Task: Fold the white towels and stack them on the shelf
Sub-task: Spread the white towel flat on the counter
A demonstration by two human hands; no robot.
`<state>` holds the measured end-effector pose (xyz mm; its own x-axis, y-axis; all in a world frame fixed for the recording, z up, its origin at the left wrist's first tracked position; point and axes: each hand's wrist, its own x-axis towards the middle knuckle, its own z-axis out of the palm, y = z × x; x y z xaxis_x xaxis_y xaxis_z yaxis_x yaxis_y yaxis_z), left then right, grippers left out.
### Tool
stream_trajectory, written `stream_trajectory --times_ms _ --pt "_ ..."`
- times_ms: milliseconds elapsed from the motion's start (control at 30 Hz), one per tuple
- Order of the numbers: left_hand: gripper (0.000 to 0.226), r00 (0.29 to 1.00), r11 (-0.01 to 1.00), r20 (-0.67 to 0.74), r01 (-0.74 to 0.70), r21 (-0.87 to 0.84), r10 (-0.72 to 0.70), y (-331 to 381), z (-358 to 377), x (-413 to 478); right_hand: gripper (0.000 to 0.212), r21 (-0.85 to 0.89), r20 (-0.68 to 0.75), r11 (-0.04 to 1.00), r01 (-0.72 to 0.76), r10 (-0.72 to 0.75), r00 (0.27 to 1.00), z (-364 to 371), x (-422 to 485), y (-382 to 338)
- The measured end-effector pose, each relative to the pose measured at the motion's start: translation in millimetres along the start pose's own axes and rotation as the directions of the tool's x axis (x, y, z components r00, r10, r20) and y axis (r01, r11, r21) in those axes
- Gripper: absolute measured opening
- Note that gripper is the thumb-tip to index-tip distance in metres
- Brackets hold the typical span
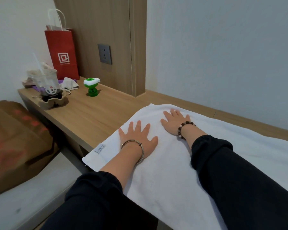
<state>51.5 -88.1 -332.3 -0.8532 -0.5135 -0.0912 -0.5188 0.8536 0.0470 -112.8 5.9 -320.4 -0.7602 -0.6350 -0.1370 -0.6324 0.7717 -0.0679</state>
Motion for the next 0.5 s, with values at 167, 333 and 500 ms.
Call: stream_trajectory --times_ms 167,333,500 --pt "0.067 1.0 1.0 -0.006 0.018 -0.014 -0.018 2 -6 0 0.06 -0.004 -0.003 1.0 -0.007 0.007 1.0 -5 -11 -1" --pt "0.049 0.993 0.999 -0.114 0.027 -0.022 -0.029 3 -38 26 0.064 -0.007 -0.03 0.996 -0.093 0.092 0.995 3 -17 4" --pt "0.044 0.987 0.974 -0.133 -0.111 -0.195 0.086 19 -61 90 0.064 -0.011 -0.033 0.997 -0.079 0.079 0.996 4 -14 4"
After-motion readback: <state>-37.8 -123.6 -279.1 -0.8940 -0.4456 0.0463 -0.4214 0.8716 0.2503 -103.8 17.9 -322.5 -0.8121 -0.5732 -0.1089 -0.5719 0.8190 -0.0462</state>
